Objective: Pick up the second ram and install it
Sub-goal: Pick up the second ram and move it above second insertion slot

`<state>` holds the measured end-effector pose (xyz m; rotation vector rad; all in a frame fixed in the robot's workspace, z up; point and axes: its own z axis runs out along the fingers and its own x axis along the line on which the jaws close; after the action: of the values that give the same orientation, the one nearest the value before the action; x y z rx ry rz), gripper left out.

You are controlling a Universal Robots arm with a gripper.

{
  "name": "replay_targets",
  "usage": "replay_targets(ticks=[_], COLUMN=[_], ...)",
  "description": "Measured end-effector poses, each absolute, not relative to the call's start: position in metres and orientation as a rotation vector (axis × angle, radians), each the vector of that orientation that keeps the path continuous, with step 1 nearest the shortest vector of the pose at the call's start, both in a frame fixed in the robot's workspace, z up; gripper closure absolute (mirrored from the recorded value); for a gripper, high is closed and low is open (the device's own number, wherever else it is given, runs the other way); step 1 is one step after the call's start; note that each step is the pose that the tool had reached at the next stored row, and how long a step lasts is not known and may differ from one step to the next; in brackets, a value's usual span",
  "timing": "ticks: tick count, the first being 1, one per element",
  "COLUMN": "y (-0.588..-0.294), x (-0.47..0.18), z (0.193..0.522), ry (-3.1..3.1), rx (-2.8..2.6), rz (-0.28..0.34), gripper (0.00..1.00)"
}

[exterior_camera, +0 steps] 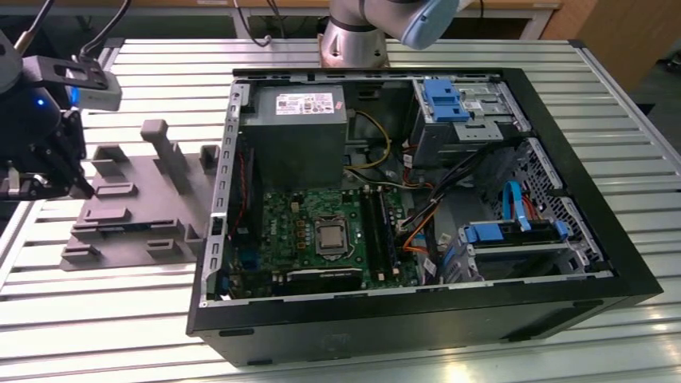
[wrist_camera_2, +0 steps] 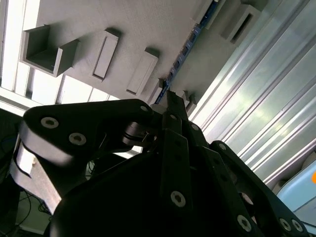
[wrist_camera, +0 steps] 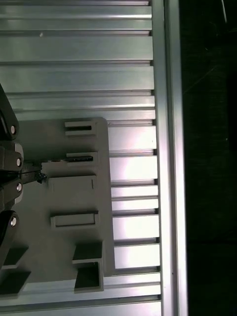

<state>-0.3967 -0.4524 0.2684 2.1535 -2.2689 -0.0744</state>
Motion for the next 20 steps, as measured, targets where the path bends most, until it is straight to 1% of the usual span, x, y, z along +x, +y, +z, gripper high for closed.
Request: replay_targets(ticks=[20], y=[-0.4524], x=[-0.3958], z=[0.2589], ry=[-2.269], rx=[2.153], rz=[-0.074], gripper=[0.89])
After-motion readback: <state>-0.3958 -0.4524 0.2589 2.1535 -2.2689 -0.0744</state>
